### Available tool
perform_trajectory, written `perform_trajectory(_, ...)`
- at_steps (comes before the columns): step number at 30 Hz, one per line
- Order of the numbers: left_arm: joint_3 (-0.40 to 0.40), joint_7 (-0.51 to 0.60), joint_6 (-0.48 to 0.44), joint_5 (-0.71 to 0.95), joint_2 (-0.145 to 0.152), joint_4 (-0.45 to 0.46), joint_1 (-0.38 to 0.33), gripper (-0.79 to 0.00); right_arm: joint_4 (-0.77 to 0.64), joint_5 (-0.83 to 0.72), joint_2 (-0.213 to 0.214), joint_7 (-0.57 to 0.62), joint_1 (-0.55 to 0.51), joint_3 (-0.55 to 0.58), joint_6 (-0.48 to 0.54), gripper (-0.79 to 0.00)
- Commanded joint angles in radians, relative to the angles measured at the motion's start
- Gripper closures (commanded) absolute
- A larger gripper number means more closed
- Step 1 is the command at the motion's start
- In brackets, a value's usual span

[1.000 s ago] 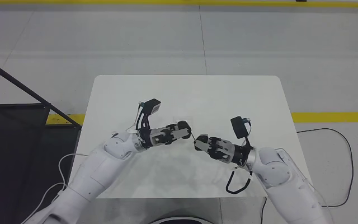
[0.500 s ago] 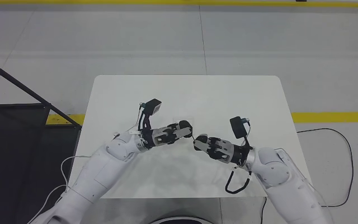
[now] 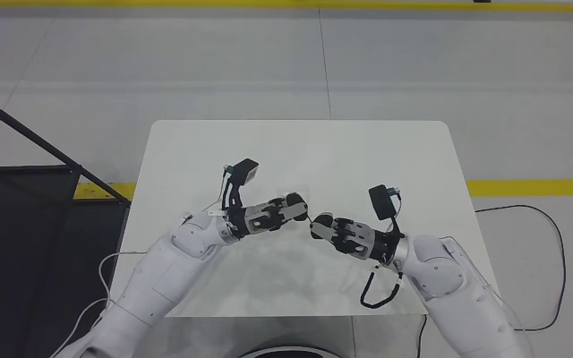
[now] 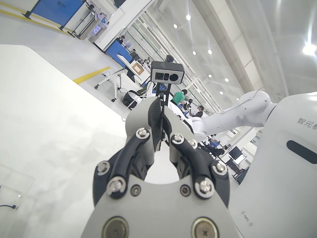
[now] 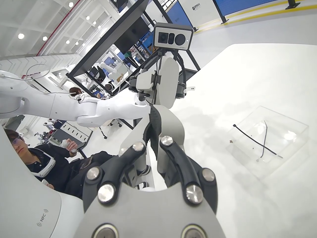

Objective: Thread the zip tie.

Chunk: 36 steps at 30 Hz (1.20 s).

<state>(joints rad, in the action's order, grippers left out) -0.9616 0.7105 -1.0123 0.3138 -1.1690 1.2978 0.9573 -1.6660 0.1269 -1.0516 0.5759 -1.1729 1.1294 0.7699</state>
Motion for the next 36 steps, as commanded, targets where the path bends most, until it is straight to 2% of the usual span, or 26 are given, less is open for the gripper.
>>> perform_trajectory(1, -0.001, 0.004, 0.000, 0.001, -0.002, -0.001, 0.000, -0.071, 0.000, 0.000, 0.000, 0.000, 0.000, 0.000, 0.000, 0.000)
perform_trajectory(18, -0.015, 0.040, 0.000, 0.015, -0.014, -0.013, 0.000, -0.089, 0.001, -0.004, 0.000, 0.001, 0.001, 0.001, -0.004, 0.000)
perform_trajectory(25, -0.018, 0.054, 0.000, 0.022, -0.018, -0.016, -0.001, -0.132, 0.003, -0.005, 0.000, 0.002, 0.002, 0.001, -0.003, 0.000)
perform_trajectory(36, -0.028, 0.067, 0.000, 0.026, -0.023, -0.015, 0.003, -0.111, 0.004, -0.007, 0.000, 0.008, 0.003, -0.002, -0.006, 0.000)
